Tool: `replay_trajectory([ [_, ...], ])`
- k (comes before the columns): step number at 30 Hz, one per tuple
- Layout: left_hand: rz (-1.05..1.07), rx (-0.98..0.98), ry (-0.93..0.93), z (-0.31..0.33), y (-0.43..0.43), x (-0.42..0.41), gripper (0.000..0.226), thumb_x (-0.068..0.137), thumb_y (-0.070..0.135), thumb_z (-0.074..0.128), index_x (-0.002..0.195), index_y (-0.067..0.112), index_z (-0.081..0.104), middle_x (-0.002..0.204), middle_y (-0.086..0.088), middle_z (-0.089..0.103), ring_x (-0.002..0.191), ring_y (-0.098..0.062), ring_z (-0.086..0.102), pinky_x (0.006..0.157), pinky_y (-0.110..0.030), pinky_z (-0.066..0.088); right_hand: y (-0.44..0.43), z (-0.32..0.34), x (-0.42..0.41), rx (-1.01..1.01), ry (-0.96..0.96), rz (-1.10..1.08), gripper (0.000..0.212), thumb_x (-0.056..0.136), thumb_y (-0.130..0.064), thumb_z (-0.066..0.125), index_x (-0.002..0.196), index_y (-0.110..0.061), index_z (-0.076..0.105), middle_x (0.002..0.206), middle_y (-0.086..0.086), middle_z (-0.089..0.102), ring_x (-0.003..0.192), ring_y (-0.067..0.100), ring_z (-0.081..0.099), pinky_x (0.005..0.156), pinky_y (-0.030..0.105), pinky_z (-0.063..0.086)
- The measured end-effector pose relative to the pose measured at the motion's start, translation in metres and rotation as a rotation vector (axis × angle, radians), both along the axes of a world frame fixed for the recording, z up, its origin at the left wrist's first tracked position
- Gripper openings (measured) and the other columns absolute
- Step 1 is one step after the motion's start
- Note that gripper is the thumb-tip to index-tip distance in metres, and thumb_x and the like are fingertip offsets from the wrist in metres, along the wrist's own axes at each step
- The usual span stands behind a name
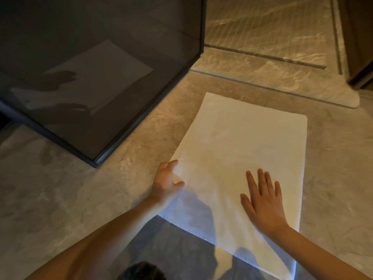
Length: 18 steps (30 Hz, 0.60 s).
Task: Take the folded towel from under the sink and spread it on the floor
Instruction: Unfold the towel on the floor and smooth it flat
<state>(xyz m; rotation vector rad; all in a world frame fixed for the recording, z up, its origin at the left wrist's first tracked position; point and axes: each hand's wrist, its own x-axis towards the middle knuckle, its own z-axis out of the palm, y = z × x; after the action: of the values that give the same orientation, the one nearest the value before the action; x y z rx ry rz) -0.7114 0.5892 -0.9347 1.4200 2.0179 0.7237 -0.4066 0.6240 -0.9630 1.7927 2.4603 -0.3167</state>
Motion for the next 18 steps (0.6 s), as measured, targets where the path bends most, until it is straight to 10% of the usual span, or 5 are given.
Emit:
replay_trajectory([
  [6,0.083,-0.081,-0.067,0.002,-0.004,-0.006,0.065,0.081,0.021,0.074,0.137,0.010,0.044,0.106,-0.008,0.060,0.095,-0.024,0.058,0.086,-0.041,0.052,0.004,0.014,-0.004,-0.038,0.024,0.005,0.076,0.091,-0.063,0.007,0.154,-0.023,0.018,0.159,0.016,0.018,0.147,0.036,0.012,0.116,0.053,0.015],
  [18,-0.096,0.143,-0.040,-0.001,-0.028,-0.017,0.062,0.084,0.018,0.073,0.139,0.014,0.045,0.129,0.007,0.049,0.111,-0.005,0.052,0.082,-0.013,0.048,0.153,0.095,-0.100,-0.118,0.285,0.287,0.048,0.099,-0.032,0.050,0.145,-0.020,0.040,0.123,0.014,0.062,0.115,0.032,0.053,0.094,0.034,0.034],
])
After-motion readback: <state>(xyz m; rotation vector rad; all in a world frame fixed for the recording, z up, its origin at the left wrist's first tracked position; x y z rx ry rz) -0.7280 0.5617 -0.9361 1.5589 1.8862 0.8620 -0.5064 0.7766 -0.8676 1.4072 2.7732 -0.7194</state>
